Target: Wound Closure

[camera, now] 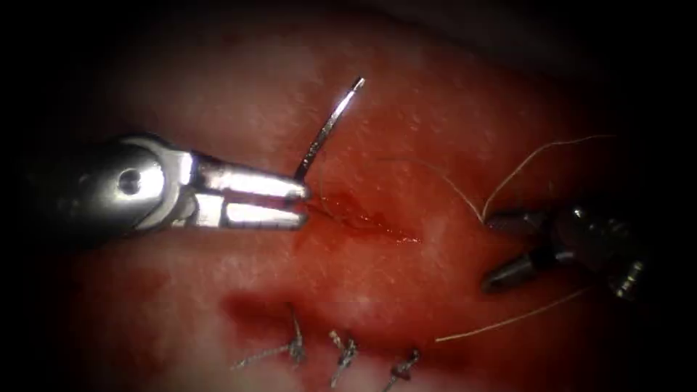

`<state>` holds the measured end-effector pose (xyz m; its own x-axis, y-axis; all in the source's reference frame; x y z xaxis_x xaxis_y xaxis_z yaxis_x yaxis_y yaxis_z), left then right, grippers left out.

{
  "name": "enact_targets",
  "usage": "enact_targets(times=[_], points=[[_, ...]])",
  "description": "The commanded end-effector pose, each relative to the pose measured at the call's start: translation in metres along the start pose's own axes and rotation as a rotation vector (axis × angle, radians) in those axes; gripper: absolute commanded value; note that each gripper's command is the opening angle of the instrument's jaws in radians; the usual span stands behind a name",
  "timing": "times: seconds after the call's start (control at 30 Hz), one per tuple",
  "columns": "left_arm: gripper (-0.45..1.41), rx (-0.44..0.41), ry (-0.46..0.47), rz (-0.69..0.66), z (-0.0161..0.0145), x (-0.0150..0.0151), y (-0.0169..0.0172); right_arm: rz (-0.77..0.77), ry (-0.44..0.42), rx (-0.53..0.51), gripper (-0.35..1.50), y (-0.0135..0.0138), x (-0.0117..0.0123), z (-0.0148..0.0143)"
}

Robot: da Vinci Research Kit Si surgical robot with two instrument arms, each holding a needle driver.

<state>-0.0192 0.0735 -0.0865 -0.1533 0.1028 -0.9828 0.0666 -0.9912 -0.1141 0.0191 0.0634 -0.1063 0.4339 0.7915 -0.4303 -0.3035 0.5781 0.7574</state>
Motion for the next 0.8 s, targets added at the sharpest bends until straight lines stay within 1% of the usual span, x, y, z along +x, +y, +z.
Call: enact_targets(times=[0.03,0.07,0.1,0.13,0.17,0.23,0.27,0.4,0.43,0.47,0.5,0.57,0.67,0.7,0.8], points=[[-0.35,0.007,0.003,0.035,0.0008,-0.0008,-0.0001,0.053,0.103,0.003,1.26,0.0007,0.0025,0.0005],[-0.35,0.026,0.008,0.108,0.0016,-0.0024,0.0006,0.149,0.231,0.038,1.25,0.0011,0.0039,0.0002],[-0.35,0.038,0.020,0.131,0.0021,-0.0037,0.0010,0.225,0.307,0.078,1.23,0.0012,0.0043,-0.0001],[-0.35,0.050,0.024,0.135,0.0023,-0.0043,0.0011,0.256,0.338,0.089,1.23,0.0012,0.0044,-0.0001],[-0.35,0.079,0.036,0.145,0.0025,-0.0056,0.0011,0.299,0.377,0.105,1.23,0.0013,0.0044,-0.0001],[-0.35,0.111,0.046,0.154,0.0026,-0.0072,0.0010,0.330,0.406,0.122,1.25,0.0015,0.0044,-0.0004],[-0.35,0.128,0.057,0.158,0.0025,-0.0079,0.0008,0.335,0.405,0.122,1.26,0.0016,0.0043,-0.0005],[-0.35,0.150,0.065,0.163,0.0020,-0.0091,0.0006,0.376,0.412,0.140,1.40,0.0012,0.0037,0.0000],[-0.35,0.155,0.068,0.163,0.0020,-0.0091,0.0006,0.387,0.418,0.150,1.40,0.0011,0.0037,0.0001],[-0.35,0.168,0.077,0.162,0.0021,-0.0091,0.0007,0.426,0.457,0.189,1.33,0.0008,0.0039,0.0006],[-0.35,0.175,0.080,0.162,0.0025,-0.0090,0.0008,0.461,0.488,0.214,1.31,0.0005,0.0043,0.0013],[-0.35,0.182,0.086,0.162,0.0028,-0.0089,0.0009,0.497,0.505,0.224,1.30,0.0001,0.0049,0.0027],[-0.35,0.191,0.101,0.168,0.0029,-0.0088,0.0011,0.565,0.537,0.257,1.25,0.0000,0.0054,0.0039],[-0.35,0.202,0.115,0.169,0.0029,-0.0089,0.0012,0.598,0.572,0.260,1.25,0.0003,0.0056,0.0044],[-0.35,0.206,0.117,0.190,0.0032,-0.0091,0.0014,0.650,0.618,0.280,1.25,0.0006,0.0056,0.0053]])
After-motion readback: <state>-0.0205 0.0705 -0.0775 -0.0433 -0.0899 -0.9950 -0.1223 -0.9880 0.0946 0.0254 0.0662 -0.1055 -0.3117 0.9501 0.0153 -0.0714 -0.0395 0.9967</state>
